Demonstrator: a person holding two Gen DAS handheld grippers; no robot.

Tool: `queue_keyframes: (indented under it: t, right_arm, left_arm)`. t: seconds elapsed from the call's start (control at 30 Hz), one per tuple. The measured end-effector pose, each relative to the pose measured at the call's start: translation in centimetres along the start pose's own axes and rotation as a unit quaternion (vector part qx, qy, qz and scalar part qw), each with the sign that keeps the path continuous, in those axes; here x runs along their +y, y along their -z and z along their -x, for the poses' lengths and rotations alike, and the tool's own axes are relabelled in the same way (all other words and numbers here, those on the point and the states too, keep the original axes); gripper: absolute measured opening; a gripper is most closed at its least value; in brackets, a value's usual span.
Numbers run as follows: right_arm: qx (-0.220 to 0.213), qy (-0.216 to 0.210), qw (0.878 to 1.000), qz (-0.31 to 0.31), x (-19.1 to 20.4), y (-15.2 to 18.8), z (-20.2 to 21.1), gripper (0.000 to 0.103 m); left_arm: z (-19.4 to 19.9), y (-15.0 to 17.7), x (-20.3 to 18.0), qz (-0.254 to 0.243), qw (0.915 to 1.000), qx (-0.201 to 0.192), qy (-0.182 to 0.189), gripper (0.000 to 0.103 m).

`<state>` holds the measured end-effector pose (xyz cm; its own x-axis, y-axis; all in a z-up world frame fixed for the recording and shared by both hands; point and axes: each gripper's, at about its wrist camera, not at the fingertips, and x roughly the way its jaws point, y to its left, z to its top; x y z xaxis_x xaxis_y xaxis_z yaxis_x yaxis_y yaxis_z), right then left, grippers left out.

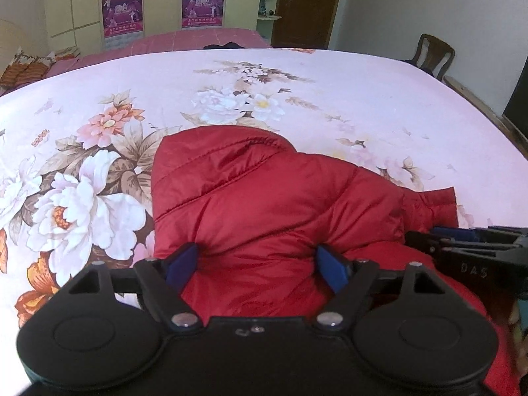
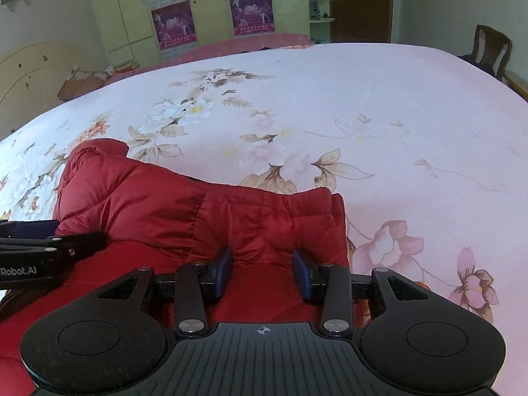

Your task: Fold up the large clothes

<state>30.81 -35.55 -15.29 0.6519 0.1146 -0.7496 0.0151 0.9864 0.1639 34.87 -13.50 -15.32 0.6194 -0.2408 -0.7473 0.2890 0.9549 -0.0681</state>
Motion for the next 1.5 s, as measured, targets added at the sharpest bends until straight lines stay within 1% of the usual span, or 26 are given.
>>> queue_keyframes:
  t: [0.13,0.2,0.27,0.47,0.6,0.73,0.93,1.03,1.13,1.23,1.3,1.4,1.5]
  right_arm:
    - [0.022,-0.018,0.999,-0.021,-0.8,-1.4,0.8,0.039]
    - [0.011,-0.02,0.999,-0.022,-0.7,-1.8,1.9,0.039]
    - [-0.005,-0.024,0.999,-0.021,-0.3,-2.0,3.3,0.039]
    - [-0.028,-0.028,0.999,-0.018,0.5,-1.4,6.8,0.039]
    - [-0.037,-0.033,0.999,-0.014,0.8,0.1,9.6,0.039]
    - [-0.037,-0.039,0.999,0.001,1.6,2.6,12.5,0.039]
    - [-0.021,-0.017,1.0,0.016,2.2,7.0,15.4,0.039]
    - [-0.002,-0.013,1.0,0.011,2.3,9.0,15.8,0.039]
    - [0.023,-0.006,1.0,0.0,2.2,10.5,14.8,0.039]
    - [0.044,-0.006,0.999,-0.019,1.6,11.2,13.8,0.039]
    - [0.057,-0.009,0.998,-0.016,1.5,11.4,13.3,0.039]
    - [0.065,-0.012,0.998,-0.015,1.2,11.7,12.2,0.039]
    - [0.065,-0.017,0.997,-0.022,0.7,12.2,12.2,0.039]
  left_arm:
    - [0.7,-0.5,-0.1,0.003,1.0,0.005,-0.006,0.079]
    - [1.2,-0.6,-0.2,0.004,0.9999,0.003,-0.009,0.079]
    - [1.9,-0.7,-0.3,0.007,0.9999,0.002,-0.008,0.076]
    - [4.8,-0.3,-0.5,0.003,0.9999,-0.011,0.012,0.075]
    - [7.2,0.7,-0.3,0.007,0.9993,-0.013,0.033,0.075]
    - [10.1,2.9,-0.2,-0.004,0.9984,-0.017,0.054,0.075]
    - [13.4,7.2,-0.2,-0.028,0.995,0.0,0.096,0.074]
    - [13.3,8.8,-0.6,-0.045,0.9929,0.016,0.109,0.074]
    - [12.1,9.8,-0.3,-0.04,0.9927,0.032,0.109,0.072]
    - [11.4,10.2,0.0,-0.042,0.9922,0.037,0.111,0.072]
    - [10.9,10.3,0.1,-0.043,0.9919,0.041,0.112,0.072]
    - [10.1,10.5,0.4,-0.042,0.9914,0.046,0.115,0.073]
    - [9.5,10.7,0.8,-0.026,0.9911,0.054,0.119,0.075]
